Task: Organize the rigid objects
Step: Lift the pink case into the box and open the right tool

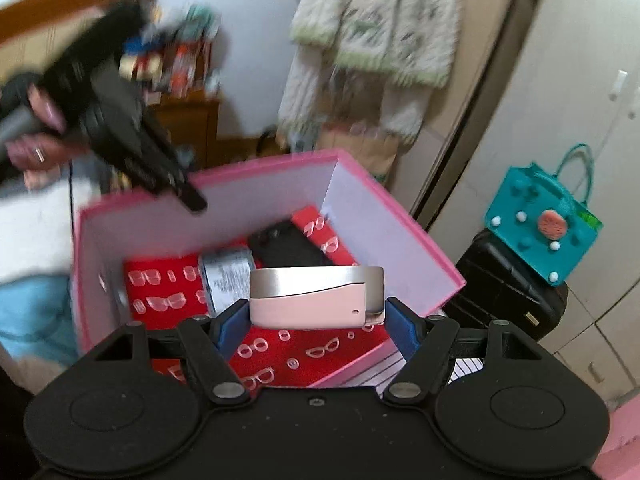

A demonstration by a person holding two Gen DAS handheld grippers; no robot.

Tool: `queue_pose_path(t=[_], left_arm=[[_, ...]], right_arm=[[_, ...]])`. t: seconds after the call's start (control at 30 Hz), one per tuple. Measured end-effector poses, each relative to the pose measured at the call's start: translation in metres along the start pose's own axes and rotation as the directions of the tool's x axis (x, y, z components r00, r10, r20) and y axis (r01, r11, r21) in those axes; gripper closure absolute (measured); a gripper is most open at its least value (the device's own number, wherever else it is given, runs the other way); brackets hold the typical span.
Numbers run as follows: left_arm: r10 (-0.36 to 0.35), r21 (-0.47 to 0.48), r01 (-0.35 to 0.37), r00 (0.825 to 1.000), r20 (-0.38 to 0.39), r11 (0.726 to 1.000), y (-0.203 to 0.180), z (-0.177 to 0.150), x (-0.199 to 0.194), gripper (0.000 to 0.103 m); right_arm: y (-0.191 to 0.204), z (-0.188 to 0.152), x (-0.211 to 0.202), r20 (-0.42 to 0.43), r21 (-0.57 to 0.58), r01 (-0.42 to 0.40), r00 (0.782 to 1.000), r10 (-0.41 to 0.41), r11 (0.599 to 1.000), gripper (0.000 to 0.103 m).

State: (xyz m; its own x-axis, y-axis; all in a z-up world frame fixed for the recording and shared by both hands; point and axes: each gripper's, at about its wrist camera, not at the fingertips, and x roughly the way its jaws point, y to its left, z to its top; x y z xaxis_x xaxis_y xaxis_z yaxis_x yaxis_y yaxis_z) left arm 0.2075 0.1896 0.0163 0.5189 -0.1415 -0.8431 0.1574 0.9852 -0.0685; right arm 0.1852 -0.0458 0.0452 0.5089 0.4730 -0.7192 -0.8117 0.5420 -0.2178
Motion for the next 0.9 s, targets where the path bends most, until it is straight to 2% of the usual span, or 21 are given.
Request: queue_pose_path(t=[0.2,0.37,0.77,0.9], left_arm=[[-0.014,-0.003,0.014,1.0,0.003,1.0,0.003,-0.001,-0.001,0.095],[-0.023,-0.006,0.023,1.0,0.008,1.0,0.006,-0.001,-0.002,0.094],[-0.029,-0.006,0.029,1.0,0.009,1.0,0.009,-0.001,-0.003,0.094],[-0.034,-0.015,0.034,0.999,0.007,0.999,0.01,0.0,-0.003,0.094]], right_arm=[[0.002,0.002,0.043,-0.141,-0.079,-0.047,0.989,0.036,0.996,0.026],[0.002,0.007,0.057,-0.192,-0.102,-0.048,0.981,0.028,0.994,0.026],[-0.016,0.009,0.075,-0.135,0.011,-0.067,0.988,0.068,0.998,0.026],[-0.018,0.008,0.077,-0.105,0.034,-0.043,0.993,0.046,0.999,0.026]])
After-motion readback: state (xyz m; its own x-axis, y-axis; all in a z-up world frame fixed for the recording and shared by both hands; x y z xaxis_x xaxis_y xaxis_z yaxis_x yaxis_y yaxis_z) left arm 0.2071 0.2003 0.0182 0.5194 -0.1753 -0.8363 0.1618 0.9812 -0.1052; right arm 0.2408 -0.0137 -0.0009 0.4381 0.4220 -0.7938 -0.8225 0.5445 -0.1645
